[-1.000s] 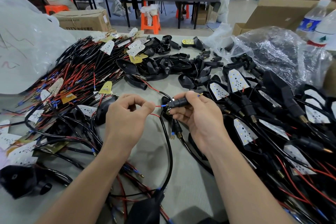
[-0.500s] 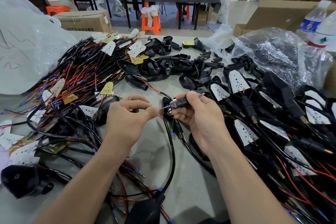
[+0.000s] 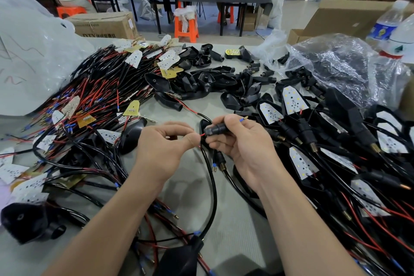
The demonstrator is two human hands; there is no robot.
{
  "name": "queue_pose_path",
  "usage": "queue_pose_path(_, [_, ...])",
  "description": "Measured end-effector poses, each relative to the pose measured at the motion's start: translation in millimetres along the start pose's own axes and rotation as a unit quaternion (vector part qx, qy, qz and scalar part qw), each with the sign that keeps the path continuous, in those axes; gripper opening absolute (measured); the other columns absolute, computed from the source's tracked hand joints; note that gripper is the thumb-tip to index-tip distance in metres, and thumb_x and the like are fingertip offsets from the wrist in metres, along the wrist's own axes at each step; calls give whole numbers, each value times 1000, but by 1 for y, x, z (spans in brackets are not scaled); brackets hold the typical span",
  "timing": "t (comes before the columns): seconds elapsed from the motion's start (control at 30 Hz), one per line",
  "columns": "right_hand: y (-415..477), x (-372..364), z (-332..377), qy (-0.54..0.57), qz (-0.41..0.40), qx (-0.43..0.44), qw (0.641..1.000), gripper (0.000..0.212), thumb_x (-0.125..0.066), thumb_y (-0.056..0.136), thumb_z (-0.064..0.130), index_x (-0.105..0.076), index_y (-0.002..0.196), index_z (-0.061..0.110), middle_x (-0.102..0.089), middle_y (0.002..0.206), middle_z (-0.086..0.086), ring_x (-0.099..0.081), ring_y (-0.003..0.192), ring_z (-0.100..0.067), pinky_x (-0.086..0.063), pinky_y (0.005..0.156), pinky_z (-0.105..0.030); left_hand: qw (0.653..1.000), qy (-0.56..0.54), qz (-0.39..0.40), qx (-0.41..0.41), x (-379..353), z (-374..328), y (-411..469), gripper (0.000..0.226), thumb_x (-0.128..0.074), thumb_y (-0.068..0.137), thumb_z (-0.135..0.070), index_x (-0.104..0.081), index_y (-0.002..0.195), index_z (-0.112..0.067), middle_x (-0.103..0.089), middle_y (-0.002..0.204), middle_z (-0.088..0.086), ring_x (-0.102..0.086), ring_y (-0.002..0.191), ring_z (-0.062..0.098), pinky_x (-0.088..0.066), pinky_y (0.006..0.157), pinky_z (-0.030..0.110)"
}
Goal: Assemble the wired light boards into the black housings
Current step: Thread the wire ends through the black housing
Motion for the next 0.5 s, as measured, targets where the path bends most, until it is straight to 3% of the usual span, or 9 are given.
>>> queue_pose_path(0.1, [-2, -5, -2, -18, 17, 0, 1000, 31, -43, 109, 15, -68, 94, 3, -73, 83, -16, -69, 59, -17, -58, 59, -24, 1000, -1, -4, -8, -1, 0, -2, 28, -87, 75, -6, -80, 65, -32, -77, 87, -9, -71, 86, 8, -54, 88, 35])
queue_pose_path(0.23, [-1, -3, 1, 11, -10, 14, 1000, 32, -46, 108, 15, -68, 88, 4, -74, 81, -17, -70, 60, -19, -59, 59, -25, 999, -36, -20, 8, -2, -1, -4, 16, -92, 66, -24, -82, 76, -32, -76, 81, 5, -64, 76, 17, -52, 79, 37])
queue_pose_path(0.33, [-1, -3, 0, 15, -24, 20, 999, 34, -46, 108, 17, -68, 85, 5, -75, 81, -16, -71, 61, -20, -59, 61, -25, 995, -97, -29, 25, 2, -1, 1, 12, -88, 62, -26, -83, 73, -29, -77, 82, -3, -66, 80, 13, -52, 82, 31])
queue_pose_path(0.5, [-3, -4, -2, 12, -16, 16, 1000, 30, -51, 106, 17, -69, 85, 5, -74, 80, -16, -68, 58, -19, -57, 58, -25, 998, -54, 8, -11, -2, 2, 1, 35, -82, 74, 6, -81, 64, -27, -76, 80, -7, -69, 78, 4, -52, 74, 19])
Point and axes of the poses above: each hand's wrist, its own y-axis towards the middle knuckle, its own x-axis out of the back of the hand, z = x × y, the point moved 2 cm from there along y, towards the middle knuckle
